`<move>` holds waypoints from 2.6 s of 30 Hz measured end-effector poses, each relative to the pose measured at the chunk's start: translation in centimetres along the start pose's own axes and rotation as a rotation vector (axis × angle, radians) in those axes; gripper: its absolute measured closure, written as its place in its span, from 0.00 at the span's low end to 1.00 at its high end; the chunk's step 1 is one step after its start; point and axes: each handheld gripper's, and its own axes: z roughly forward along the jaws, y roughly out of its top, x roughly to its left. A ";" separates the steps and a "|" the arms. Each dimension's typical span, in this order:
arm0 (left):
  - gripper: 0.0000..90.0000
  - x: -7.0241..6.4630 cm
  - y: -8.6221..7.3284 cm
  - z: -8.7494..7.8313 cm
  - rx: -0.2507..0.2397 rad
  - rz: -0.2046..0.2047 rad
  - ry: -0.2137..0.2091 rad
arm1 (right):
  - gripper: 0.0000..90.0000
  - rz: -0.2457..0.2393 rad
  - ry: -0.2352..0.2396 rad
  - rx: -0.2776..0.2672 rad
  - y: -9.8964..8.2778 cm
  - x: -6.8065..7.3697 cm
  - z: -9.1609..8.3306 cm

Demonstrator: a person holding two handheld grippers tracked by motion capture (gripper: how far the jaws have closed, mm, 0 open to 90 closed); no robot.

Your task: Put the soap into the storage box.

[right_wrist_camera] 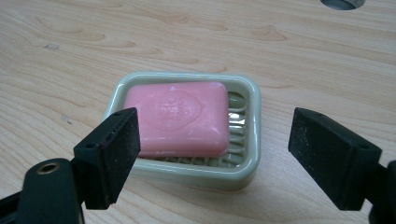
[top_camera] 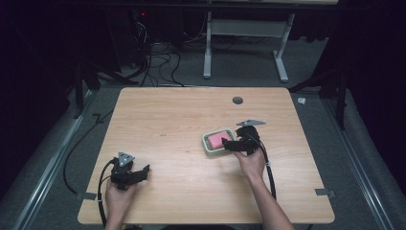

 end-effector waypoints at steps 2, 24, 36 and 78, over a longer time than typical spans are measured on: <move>0.29 0.0 0.0 0.0 0.000 0.000 0.000 | 0.20 -0.003 -0.005 -0.003 -0.1 -0.2 -0.2; 0.29 0.0 0.0 0.0 0.000 0.000 0.000 | 0.22 -0.007 -0.025 -0.054 -0.5 -1.8 -3.3; 0.29 0.0 0.0 0.0 0.000 0.000 0.000 | 0.23 0.019 -0.035 -0.074 -1.5 -3.0 -4.5; 0.29 0.0 0.0 0.0 0.000 0.000 0.000 | 0.23 0.065 -0.078 -0.120 -5.8 -6.0 -8.7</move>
